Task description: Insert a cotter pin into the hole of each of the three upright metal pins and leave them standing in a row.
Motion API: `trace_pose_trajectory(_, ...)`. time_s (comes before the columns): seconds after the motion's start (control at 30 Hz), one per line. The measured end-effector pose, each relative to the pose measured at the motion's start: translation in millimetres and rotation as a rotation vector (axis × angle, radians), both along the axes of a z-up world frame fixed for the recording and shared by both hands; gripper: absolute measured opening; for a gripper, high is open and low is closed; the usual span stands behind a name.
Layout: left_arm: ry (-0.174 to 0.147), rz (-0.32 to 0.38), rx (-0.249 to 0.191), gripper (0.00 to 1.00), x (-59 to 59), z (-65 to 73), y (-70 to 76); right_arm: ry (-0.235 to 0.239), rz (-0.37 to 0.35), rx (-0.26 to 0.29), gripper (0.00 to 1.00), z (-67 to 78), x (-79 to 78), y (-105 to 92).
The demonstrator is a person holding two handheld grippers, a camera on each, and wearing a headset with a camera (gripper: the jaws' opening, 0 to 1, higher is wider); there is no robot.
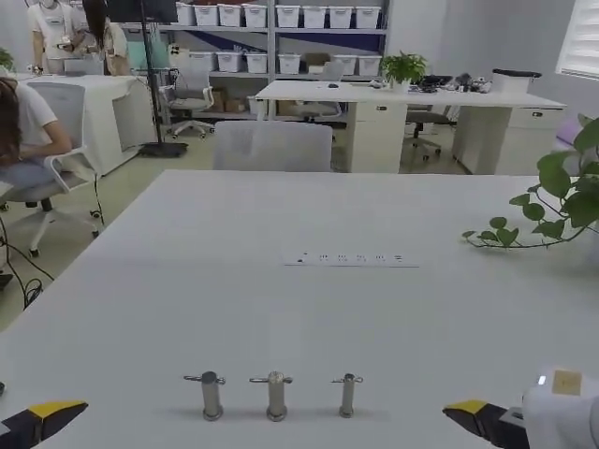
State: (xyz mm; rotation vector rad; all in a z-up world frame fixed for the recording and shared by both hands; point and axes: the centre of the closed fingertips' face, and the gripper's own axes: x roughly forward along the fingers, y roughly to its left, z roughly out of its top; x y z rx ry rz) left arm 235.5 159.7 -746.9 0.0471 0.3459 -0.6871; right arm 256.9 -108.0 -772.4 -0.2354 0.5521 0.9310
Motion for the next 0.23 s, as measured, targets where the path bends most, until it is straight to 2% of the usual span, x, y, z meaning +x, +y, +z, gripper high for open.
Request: trace_pose_trajectory(0.23,0.005,0.002,-0.003,0.72,-1.0,-0.7,1.1,0.0,0.003,0.003,0.8,0.3,-0.3,1.4)
